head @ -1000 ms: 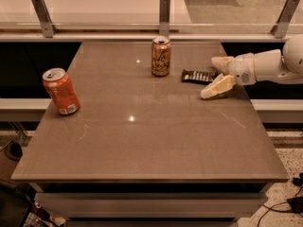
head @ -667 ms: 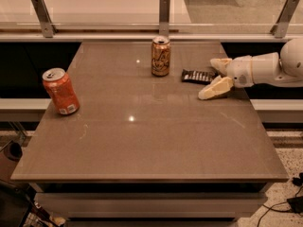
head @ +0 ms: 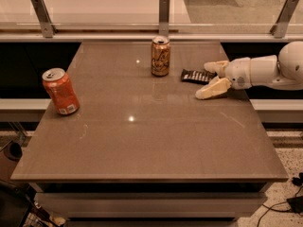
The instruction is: Move rxbar chocolate near coke can
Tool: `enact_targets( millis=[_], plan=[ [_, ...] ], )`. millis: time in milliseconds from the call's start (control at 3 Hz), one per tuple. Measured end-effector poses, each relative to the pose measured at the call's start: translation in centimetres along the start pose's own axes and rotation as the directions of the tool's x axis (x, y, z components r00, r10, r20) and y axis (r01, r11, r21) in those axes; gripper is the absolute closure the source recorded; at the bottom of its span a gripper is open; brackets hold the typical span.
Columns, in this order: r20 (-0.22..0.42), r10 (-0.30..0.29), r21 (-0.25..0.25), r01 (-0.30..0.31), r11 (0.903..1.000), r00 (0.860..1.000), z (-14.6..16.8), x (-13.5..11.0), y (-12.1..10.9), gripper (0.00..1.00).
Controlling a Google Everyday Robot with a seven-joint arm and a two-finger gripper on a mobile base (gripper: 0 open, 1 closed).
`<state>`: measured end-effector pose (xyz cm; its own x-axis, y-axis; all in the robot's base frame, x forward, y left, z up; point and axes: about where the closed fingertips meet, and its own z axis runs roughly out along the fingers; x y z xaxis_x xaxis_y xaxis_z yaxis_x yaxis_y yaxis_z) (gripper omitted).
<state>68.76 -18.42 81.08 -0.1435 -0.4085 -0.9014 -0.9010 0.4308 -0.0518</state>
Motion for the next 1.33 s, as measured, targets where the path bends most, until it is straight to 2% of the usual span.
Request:
enact_targets(
  millis=[667,1000,1333],
  plan=[
    [0.000,0.000,0.000,0.000,1.0000,1.000,-0.19,-0.44,-0.02,0.87],
    [0.000,0.000,-0.001,0.000,1.0000,1.000,-0.29,-0.77,-0.02,1.00],
    [-0.001,-0.001,-0.001,0.001,1.0000,1.000,-0.28,-0.84,0.03,1.00]
  ],
)
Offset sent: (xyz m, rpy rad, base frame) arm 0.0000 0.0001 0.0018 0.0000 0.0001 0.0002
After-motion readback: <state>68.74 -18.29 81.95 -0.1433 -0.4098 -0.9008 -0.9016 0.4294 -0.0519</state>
